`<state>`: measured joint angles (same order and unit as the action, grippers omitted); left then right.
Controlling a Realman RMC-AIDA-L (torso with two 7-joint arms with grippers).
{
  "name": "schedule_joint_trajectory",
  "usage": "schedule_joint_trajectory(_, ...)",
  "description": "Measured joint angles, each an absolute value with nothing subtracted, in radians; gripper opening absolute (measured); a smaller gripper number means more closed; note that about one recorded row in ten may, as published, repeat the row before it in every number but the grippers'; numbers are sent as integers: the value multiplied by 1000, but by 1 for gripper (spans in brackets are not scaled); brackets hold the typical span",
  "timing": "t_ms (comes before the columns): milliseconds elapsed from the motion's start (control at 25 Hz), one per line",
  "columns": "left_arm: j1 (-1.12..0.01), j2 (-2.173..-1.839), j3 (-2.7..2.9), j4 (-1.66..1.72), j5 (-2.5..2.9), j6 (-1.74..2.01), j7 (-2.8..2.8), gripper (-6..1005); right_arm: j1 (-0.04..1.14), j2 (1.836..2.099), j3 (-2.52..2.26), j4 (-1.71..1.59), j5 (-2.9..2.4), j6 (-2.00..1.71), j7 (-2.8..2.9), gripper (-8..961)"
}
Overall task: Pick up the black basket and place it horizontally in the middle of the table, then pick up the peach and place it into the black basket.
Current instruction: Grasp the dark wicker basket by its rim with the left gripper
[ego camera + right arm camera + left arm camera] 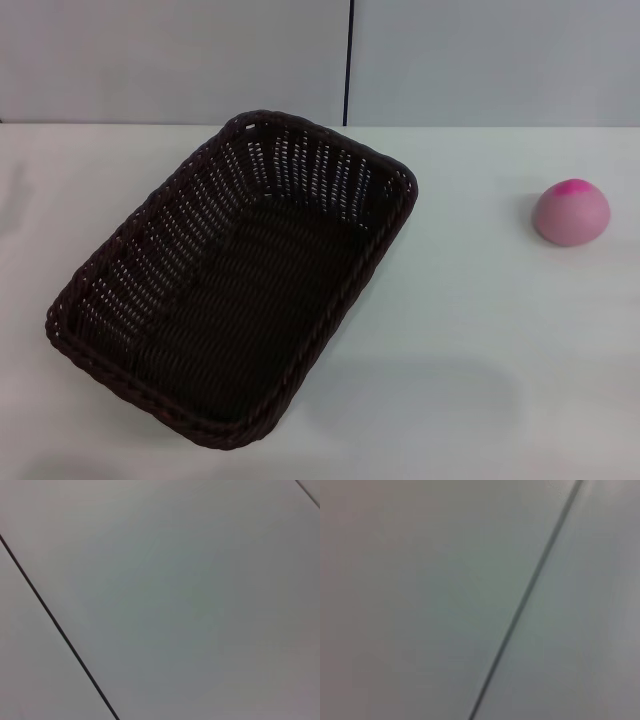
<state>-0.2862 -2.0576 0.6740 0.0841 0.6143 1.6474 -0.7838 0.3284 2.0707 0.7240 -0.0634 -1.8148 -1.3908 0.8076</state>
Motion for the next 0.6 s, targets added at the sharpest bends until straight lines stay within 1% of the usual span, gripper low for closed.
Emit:
schedule_joint_trajectory(280, -270, -2055, 732, 150, 618, 1647, -813, 809, 330, 2070, 724, -66, -1815, -1390, 808, 478)
schedule_joint_trajectory(400, -258, -2036, 826, 212, 618, 1648, -858, 809, 330, 2069, 724, -69, -1815, -1390, 808, 478)
schedule_joint_trajectory(440, -258, -2036, 826, 212, 618, 1648, -858, 808, 330, 2069, 724, -69, -1815, -1390, 808, 478)
schedule_joint_trajectory(480, -255, -2023, 866, 230, 618, 1646, -881, 808, 330, 2069, 723, -69, -1815, -1390, 808, 478)
schedule_joint_trajectory(520, -255, -2023, 866, 230, 618, 1646, -881, 808, 330, 2069, 723, -69, -1815, -1390, 808, 478)
schedule_joint_trajectory(560, -253, -1984, 956, 267, 618, 1637, -944, 807, 330, 2069, 723, -69, -1815, -1390, 808, 479)
schedule_joint_trajectory(600, -260, -1922, 1076, 318, 623, 1614, -1071, 807, 330, 2069, 723, -69, -1815, -1390, 808, 479)
